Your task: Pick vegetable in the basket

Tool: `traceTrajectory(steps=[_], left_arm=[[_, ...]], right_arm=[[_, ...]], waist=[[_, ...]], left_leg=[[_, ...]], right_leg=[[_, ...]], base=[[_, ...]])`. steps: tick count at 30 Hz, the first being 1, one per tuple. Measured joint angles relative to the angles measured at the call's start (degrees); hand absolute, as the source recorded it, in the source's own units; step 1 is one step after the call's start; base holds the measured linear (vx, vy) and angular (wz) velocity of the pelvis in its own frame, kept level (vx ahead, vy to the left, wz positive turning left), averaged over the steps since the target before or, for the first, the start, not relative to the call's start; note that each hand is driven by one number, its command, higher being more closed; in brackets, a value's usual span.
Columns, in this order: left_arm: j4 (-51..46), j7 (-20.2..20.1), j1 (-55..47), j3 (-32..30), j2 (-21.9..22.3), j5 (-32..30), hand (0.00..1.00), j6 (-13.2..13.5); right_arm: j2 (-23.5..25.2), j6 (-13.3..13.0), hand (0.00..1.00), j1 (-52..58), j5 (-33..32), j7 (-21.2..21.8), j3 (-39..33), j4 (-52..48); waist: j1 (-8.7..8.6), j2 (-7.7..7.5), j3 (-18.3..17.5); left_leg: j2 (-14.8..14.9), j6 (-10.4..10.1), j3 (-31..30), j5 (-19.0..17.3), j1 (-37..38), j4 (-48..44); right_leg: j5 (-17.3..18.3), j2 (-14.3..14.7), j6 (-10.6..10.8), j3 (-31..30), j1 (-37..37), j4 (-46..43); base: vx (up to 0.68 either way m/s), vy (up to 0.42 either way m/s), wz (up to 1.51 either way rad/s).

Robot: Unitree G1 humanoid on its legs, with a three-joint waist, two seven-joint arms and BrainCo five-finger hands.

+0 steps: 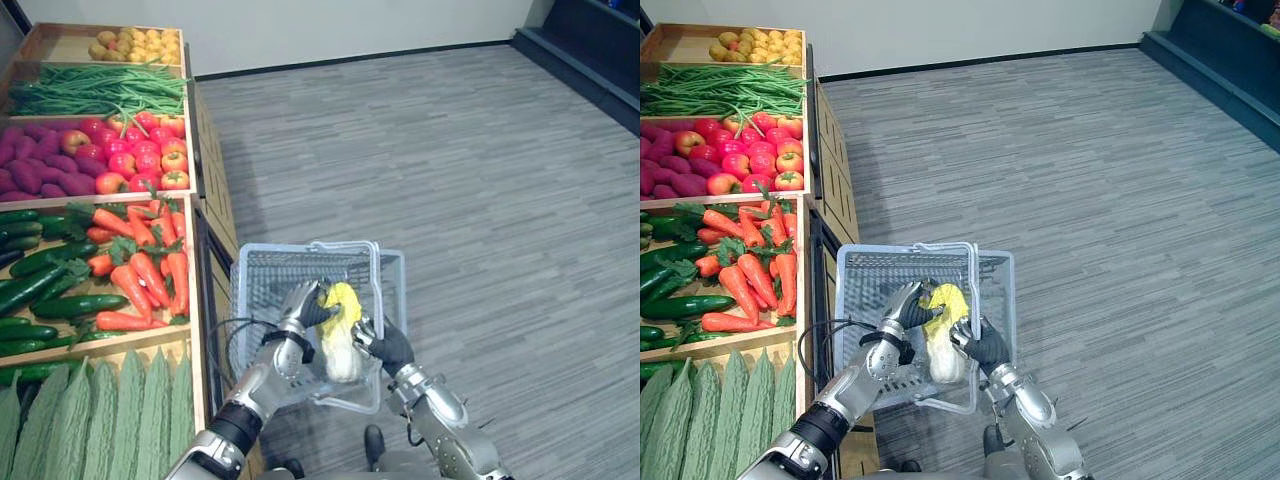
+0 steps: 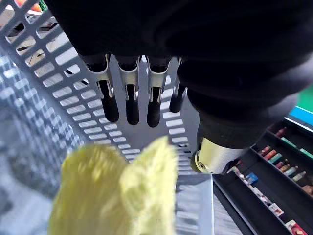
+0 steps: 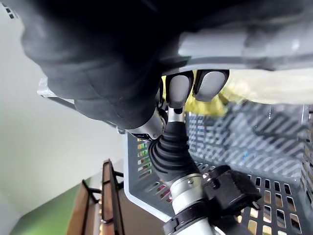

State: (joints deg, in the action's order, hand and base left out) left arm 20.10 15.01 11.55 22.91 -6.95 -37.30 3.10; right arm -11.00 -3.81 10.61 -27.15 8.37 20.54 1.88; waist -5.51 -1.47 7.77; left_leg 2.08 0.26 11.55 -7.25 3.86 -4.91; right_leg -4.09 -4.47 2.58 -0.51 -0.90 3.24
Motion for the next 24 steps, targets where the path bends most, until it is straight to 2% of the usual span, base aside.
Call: traceTrajectory(steps=[4, 7, 11, 16, 24], left_arm=[[-6.3, -1.4, -5.1, 0.1, 0.7, 4.3, 0.0, 1.9], [-10.9, -2.6, -10.2, -0.4, 1.7, 12.2, 0.0, 3.1], [-15.6, -3.9, -16.1, -3.3, 2.3, 20.6, 0.0, 4.9], [-19.2, -7.5, -22.0, -8.0, 2.4, 31.4, 0.0, 5.0], [-20.1, -7.5, -25.8, -15.5, 2.7, 35.7, 0.0, 6.3]], right_arm=[[1.1, 0.7, 1.0, 1.5, 5.6, -2.1, -2.9, 1.9], [2.6, 1.0, 1.0, 3.1, 9.2, -4.3, -6.6, 2.0], [4.3, 1.1, 1.0, 4.0, 10.5, -7.2, -13.7, 2.1], [4.7, 1.1, 1.0, 4.5, 10.8, -9.7, -22.7, 2.3], [4.9, 0.4, 1.0, 4.9, 12.1, -11.1, -28.0, 4.3]], waist=[[-0.01, 0.15, -0.3], [0.13, 0.41, -0.8], [0.42, 0.93, -1.4], [1.59, 1.62, -2.3], [1.94, 1.29, -2.7]], left_leg=[[0.0, 0.0, -0.2, 0.0, 0.3, 0.0], [0.0, 0.0, -0.3, 0.0, 0.4, 0.1], [0.0, 0.0, -0.4, 0.0, 0.4, 0.2], [-0.1, 0.0, -0.9, 0.0, 0.3, 0.7], [-0.1, 0.0, -2.1, 0.0, -0.3, 0.6]], right_leg=[[0.0, 0.0, 0.0, 0.2, -0.3, 0.0], [0.1, 0.0, 0.1, 0.3, -0.5, 0.0], [0.2, -0.1, 0.3, 0.4, -0.4, 0.0], [0.6, -0.1, 0.8, 1.5, -0.4, 0.0], [0.9, -0.3, 1.3, 3.1, -0.5, 0.0]], base=[[-0.03, -0.009, 0.01], [-0.02, -0.006, 0.01], [0.0, 0.0, 0.0], [0.0, -0.004, 0.04], [0.02, 0.004, 0.1]])
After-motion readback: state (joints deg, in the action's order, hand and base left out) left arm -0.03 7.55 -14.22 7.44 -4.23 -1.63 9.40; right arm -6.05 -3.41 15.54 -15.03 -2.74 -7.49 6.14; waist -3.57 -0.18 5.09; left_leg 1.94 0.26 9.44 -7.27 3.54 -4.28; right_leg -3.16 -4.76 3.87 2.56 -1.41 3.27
